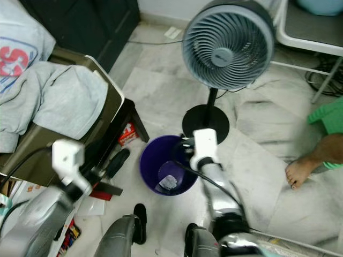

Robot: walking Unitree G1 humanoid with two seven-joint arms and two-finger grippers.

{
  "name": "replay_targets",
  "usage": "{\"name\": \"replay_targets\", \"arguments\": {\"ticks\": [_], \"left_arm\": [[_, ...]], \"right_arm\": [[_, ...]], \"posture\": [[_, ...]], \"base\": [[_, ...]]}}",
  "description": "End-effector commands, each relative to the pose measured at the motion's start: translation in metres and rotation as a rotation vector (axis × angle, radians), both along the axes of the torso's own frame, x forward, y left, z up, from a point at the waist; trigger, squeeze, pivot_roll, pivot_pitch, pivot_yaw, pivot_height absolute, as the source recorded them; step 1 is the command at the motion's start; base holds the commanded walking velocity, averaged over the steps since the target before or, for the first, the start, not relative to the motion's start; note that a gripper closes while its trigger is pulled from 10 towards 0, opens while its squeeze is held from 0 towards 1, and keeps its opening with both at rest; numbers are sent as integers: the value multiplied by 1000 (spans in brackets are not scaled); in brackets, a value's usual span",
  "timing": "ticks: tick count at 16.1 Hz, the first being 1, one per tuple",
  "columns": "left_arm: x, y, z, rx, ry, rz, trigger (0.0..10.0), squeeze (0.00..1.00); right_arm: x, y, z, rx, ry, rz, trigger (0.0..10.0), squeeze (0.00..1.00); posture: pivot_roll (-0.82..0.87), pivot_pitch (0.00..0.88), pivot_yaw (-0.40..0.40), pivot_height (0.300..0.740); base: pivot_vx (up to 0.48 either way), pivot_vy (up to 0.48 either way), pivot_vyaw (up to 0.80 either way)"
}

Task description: Clean up the room

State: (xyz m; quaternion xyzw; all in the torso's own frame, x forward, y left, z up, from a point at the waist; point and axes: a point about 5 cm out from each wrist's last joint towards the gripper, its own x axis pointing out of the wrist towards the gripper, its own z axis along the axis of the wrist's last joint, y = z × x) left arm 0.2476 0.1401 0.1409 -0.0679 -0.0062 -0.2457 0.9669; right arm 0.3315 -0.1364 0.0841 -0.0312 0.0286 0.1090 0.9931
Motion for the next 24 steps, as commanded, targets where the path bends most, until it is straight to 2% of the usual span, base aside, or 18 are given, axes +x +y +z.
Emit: {"name": "replay_targets", "arguments": {"ticks": [1, 2, 3, 5, 6, 7, 11, 13, 15, 17, 19, 21, 22, 23, 24], "left_arm": [[0, 2, -9, 16, 20, 10, 10000, 0], [10, 0, -8, 10, -1, 23, 10000, 0], [13, -1, -7, 3, -13, 41, 10000, 0], [26, -1, -7, -22, -24, 109, 10000, 0], [32, -3, -5, -31, -34, 126, 10000, 0], [36, -5, -4, -26, -43, 124, 10000, 0], [47, -9, -9, -5, -41, 155, 10000, 0], [47, -11, -14, 20, -51, 175, 10000, 0], [46, -1, -21, 27, -40, 271, 10000, 0], [45, 1, -23, 27, -36, 285, 10000, 0], [40, 13, -36, 29, -13, 360, 10000, 0], [38, 15, -43, 18, 3, 371, 10000, 0], [40, 12, -51, 26, 27, 359, 10000, 0], [42, 9, -52, 18, 29, 349, 10000, 0], [45, 7, -51, 34, 18, 330, 10000, 0]], "right_arm": [[-4, 0, -4, -16, 19, 15, 10000, 1000], [-2, -2, -2, -35, 19, 25, 10000, 1000], [-2, -2, 0, -37, 17, 30, 10000, 1000], [3, -5, 1, -114, 50, 22, 10000, 1000], [2, -7, 0, -201, 38, 49, 10000, 1000], [4, -8, 2, -261, 25, 73, 10000, 1000], [2, 0, 7, -370, -28, 171, 10000, 1000], [2, 5, 11, -306, -64, 116, 10000, 1000], [-2, 6, 10, -230, -85, 28, 10000, 1000], [-4, 6, 9, -226, -91, 21, 10000, 1000], [-17, -6, -2, -202, -72, -61, 10000, 1000], [-21, -13, -6, -189, -55, -76, 10000, 1000], [-19, -12, -10, -202, -33, -52, 10000, 392], [-19, -11, -10, -201, -25, -48, 10000, 392], [-17, -9, -7, -156, -31, -17, 10000, 0]], "posture": [[119, 205, 76, 740], [93, 173, 76, 740], [93, 173, 76, 740], [62, 140, 95, 740], [57, 124, 99, 740], [54, 115, 103, 740], [51, 85, 109, 740], [68, 52, 80, 740], [79, 15, 55, 740], [80, 10, 51, 740], [76, 0, 39, 740], [63, 0, 45, 740], [51, 0, 56, 740], [50, 0, 58, 740], [43, 0, 60, 740]], "base": [[0, 0, 0], [0, 0, 0], [0, 0, 0], [0, 0, 0], [0, 0, 0], [0, 0, 0], [0, 0, 0], [0, 0, 0], [0, 0, 0], [0, 0, 0], [0, 0, 0], [0, 0, 0], [0, 0, 0], [0, 0, 0], [0, 0, 0]]}}
